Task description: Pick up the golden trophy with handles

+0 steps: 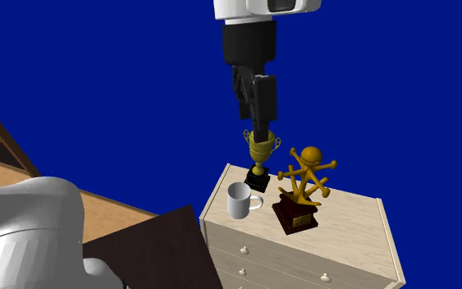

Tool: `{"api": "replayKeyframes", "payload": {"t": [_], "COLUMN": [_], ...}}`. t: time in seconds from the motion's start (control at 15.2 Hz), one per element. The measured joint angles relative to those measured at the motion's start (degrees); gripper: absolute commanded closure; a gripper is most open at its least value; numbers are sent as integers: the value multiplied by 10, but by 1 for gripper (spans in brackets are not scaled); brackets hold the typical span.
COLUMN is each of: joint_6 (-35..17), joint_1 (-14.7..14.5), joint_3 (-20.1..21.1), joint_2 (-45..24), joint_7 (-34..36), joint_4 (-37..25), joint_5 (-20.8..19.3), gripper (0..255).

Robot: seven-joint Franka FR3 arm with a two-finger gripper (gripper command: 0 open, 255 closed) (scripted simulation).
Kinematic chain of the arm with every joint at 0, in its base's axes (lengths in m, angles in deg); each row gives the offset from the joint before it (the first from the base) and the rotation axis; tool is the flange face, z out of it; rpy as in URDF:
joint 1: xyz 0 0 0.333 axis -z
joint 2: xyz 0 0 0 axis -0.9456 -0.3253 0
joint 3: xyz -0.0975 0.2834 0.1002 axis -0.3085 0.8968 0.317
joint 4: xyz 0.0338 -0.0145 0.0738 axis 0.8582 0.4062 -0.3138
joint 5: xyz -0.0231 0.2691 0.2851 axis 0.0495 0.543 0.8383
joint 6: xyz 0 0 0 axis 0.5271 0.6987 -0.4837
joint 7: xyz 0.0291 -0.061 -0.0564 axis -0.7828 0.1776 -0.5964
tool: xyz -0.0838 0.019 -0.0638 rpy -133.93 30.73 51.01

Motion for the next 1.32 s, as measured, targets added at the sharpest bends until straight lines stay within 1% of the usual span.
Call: {"api": "replayKeyframes", "payload": {"t": [0.26,0.59,0.99,1.32], "joint_6": [-54,-110,-167,-205], "joint_1": [3,10,20,15], "joint_3": [36,75,110,128], "joint_2": [-63,-158,-291,-407], "joint_7": [74,162,266,357], "joint_4": [-1,-32,-101,-171], "joint_5": [23,38,30,8], "gripper": [0,0,0,0]}}
